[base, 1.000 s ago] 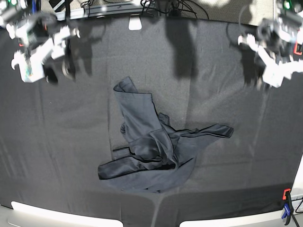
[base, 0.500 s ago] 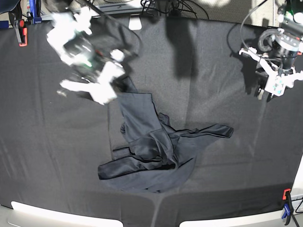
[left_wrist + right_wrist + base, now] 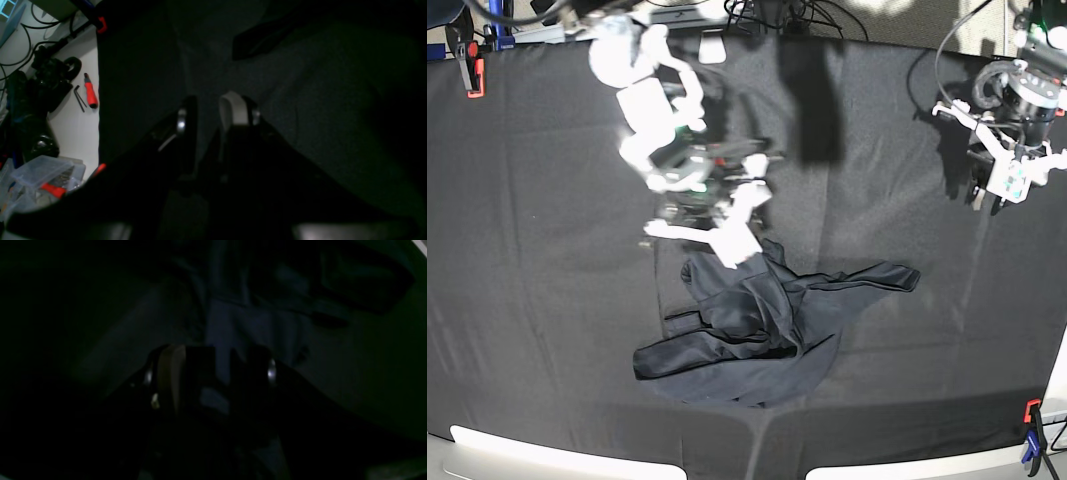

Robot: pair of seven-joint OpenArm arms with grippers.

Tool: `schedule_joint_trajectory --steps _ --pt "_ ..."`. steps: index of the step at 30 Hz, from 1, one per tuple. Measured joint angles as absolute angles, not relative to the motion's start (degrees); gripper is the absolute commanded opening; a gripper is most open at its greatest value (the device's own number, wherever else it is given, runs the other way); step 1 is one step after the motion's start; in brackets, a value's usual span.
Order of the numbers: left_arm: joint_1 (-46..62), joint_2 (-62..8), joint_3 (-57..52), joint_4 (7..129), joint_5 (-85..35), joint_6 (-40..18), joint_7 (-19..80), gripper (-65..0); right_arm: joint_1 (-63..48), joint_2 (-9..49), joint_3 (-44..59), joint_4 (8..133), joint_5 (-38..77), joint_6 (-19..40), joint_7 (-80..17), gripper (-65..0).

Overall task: Layout the t-shirt on the table in an organized manner, then fold the t-shirt properly
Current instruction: 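Lower the right gripper onto the shirt bundle and pinch the fabric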

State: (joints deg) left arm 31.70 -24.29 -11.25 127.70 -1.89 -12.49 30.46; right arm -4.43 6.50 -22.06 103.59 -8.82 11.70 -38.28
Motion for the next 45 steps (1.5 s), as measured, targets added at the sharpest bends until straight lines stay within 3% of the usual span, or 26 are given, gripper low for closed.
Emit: schedule_joint_trajectory --steps 16,19,23,28,35,45 --pt "31.7 -24.3 -11.2 127.7 -1.9 -12.5 30.5 -51.2 4.1 2.7 -22.0 84.7 -16.5 10.1 -37.6 -37.6" --pt "31.7 -24.3 -11.2 127.7 -1.9 -12.5 30.5 -51.2 5.0 2.7 -22.0 84.6 -16.5 10.1 -38.6 -46.4" --pt "31.7 -24.3 -11.2 127.7 -1.9 -12.5 30.5 -51.2 4.9 2.7 -22.0 84.6 -18.7 10.1 -38.6 -65.0" --pt "31.7 -24.3 -11.2 127.7 -1.9 -12.5 30.5 -51.2 4.8 3.0 -22.0 87.6 -20.1 10.1 -44.1 -65.0" --pt "31.7 -24.3 -11.2 127.7 -1.9 -12.5 30.5 -51.2 4.6 6.7 -22.0 102.4 -20.1 10.1 -50.5 -65.0" --pt "31.7 -24.3 -11.2 127.7 -1.9 -12.5 30.4 -51.2 4.6 7.6 -20.5 118.4 -20.1 10.2 -48.1 -65.0"
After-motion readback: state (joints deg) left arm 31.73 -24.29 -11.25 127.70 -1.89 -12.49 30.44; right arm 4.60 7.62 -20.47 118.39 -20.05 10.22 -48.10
